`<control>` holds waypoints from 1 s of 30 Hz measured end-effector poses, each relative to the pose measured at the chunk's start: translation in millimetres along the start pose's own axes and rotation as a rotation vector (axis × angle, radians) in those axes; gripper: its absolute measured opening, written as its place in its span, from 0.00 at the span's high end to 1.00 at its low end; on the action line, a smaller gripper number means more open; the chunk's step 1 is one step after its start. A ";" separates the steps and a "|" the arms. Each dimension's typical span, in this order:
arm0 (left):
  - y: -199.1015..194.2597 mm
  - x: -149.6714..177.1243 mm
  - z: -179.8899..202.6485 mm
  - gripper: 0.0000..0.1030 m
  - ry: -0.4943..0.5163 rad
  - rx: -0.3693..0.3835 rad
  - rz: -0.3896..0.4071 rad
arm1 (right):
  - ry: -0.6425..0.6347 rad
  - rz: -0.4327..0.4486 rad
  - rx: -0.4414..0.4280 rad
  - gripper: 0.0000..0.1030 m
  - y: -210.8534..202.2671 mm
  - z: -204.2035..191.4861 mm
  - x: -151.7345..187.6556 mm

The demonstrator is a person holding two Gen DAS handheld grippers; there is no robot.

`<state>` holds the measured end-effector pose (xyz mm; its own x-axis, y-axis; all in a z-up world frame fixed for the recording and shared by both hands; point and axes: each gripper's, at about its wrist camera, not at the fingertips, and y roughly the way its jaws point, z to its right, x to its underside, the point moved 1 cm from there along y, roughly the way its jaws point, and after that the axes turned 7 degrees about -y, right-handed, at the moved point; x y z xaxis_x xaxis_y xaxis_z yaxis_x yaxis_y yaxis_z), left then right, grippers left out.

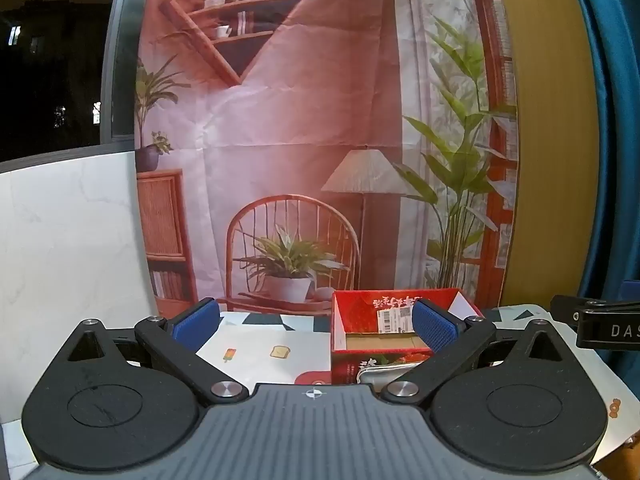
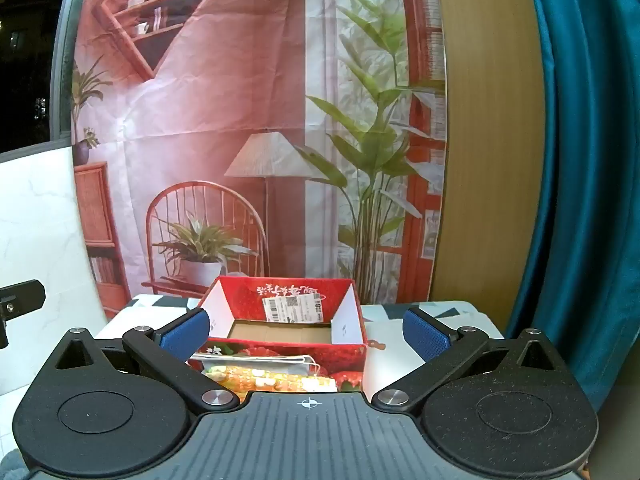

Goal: Organize soft objects

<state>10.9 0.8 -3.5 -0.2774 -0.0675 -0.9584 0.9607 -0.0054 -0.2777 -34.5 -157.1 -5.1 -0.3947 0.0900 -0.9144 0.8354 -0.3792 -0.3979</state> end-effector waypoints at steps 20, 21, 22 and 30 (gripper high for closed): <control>5.6 -2.7 5.0 0.00 0.008 -0.011 -0.030 | 0.000 -0.005 0.002 0.00 4.9 6.2 -1.3; 5.7 -2.7 5.3 0.00 0.008 -0.011 -0.030 | 0.000 -0.005 0.002 0.00 5.6 5.7 -0.7; 6.0 -2.6 5.6 0.00 0.009 -0.011 -0.030 | 0.000 -0.005 0.001 0.00 5.7 5.6 -0.5; 5.4 -1.2 4.7 0.00 0.005 -0.011 -0.032 | 0.002 -0.007 0.001 0.00 10.2 7.5 -0.3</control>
<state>16.4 -3.8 -3.6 -0.3076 -0.0630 -0.9494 0.9512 0.0038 -0.3085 -28.7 -167.8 -8.3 -0.3998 0.0944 -0.9117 0.8322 -0.3796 -0.4042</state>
